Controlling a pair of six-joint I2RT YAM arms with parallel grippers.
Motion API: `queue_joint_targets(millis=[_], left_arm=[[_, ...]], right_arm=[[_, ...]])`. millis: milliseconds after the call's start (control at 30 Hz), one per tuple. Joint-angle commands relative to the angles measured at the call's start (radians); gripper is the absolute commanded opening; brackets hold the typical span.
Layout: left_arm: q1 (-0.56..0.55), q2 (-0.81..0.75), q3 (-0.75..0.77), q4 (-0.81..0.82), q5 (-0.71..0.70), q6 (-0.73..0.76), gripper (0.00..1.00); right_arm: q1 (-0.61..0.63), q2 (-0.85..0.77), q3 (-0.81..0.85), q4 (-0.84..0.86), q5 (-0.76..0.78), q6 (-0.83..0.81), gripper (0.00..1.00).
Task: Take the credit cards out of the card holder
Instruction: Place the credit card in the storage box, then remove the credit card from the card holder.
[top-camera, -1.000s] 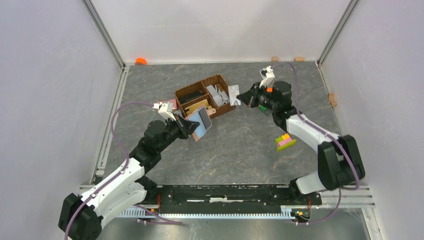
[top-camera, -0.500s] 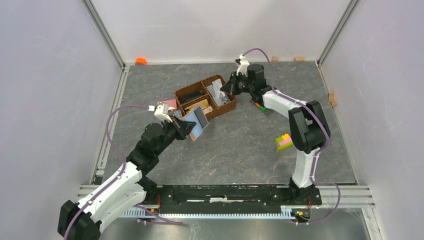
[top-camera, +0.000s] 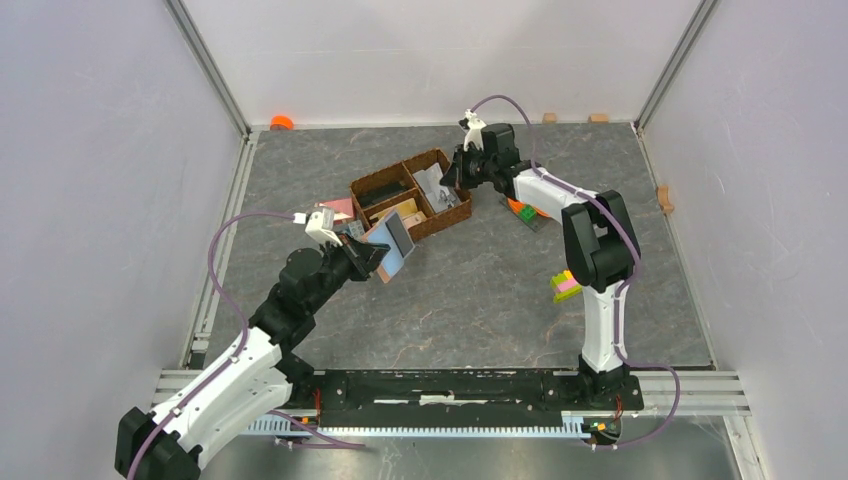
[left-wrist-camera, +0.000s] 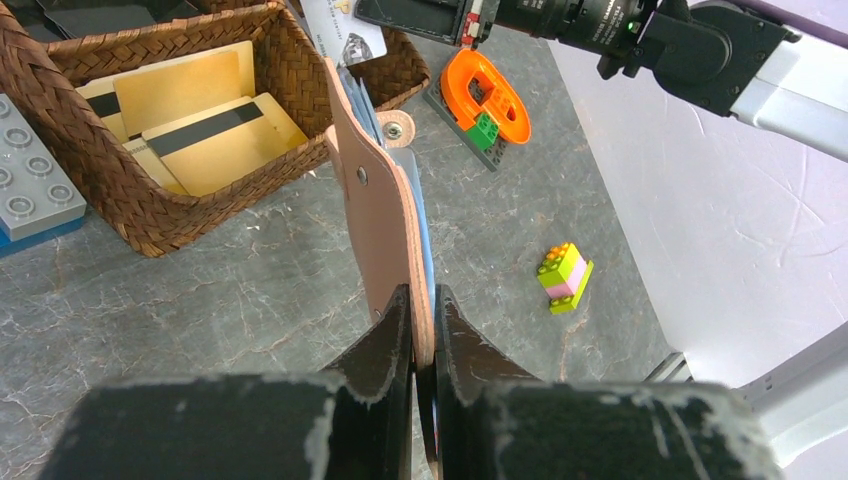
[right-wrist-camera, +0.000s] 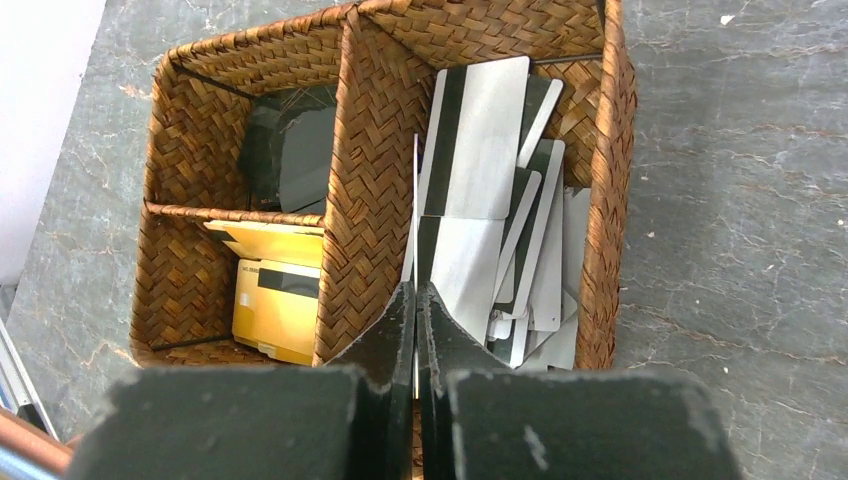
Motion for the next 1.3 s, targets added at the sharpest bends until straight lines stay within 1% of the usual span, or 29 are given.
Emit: queue_joint_targets(millis=[0,133,300,467,567,667,733,833,933,1033,1100,1133,1167,1200,1233,1267], left_arm=[[0.001,-0.004,0.010,0.044,-0.017,0.006,0.02],[0.002,0.000,0.011,0.044,-0.013,0.008,0.02],[0.001,-0.008,0.005,0.058,-0.005,0.010,0.02],[0.002,-0.009,0.007,0.060,-0.005,0.009,0.02],[0.002,-0.014,0.005,0.060,-0.005,0.010,0.02],[0.001,-0.019,0.003,0.060,-0.005,0.011,0.02],[0.002,-0.021,0.002,0.060,-0.005,0.011,0.02],[0.002,-0.023,0.000,0.061,-0.005,0.011,0.02],[0.002,-0.017,-0.015,0.098,0.027,0.007,0.07],[0.002,-0.008,-0.032,0.143,0.051,0.008,0.07],[0.004,-0.005,-0.035,0.154,0.056,0.010,0.05],[0.003,-0.004,-0.035,0.159,0.059,0.010,0.03],[0.004,-0.004,-0.037,0.164,0.061,0.009,0.02],[0.003,-0.005,-0.042,0.174,0.063,0.004,0.02],[0.004,-0.017,-0.049,0.189,0.064,-0.002,0.02],[0.005,-0.010,-0.059,0.207,0.067,-0.006,0.02]], right_arm=[[0.009,0.026,0.087,-0.083,0.019,-0.027,0.01],[0.009,0.046,0.104,-0.106,0.011,-0.014,0.03],[0.010,0.033,0.101,-0.114,0.028,-0.014,0.17],[0.013,-0.025,0.064,-0.098,0.043,-0.012,0.27],[0.017,-0.079,0.026,-0.076,0.064,-0.012,0.32],[0.022,-0.131,-0.008,-0.057,0.078,-0.011,0.34],[0.027,-0.183,-0.056,-0.032,0.083,-0.009,0.35],[0.046,-0.273,-0.156,0.021,0.106,-0.014,0.39],[0.061,-0.376,-0.267,0.060,0.119,-0.022,0.41],[0.061,-0.472,-0.336,0.033,0.123,-0.039,0.42],[0.061,-0.552,-0.399,0.033,0.128,-0.046,0.43],[0.061,-0.600,-0.444,0.042,0.129,-0.045,0.46],[0.062,-0.643,-0.486,0.061,0.130,-0.040,0.55],[0.064,-0.695,-0.544,0.083,0.128,-0.032,0.65],[0.065,-0.739,-0.602,0.114,0.130,-0.016,0.83],[0.067,-0.773,-0.646,0.141,0.140,0.001,0.93]])
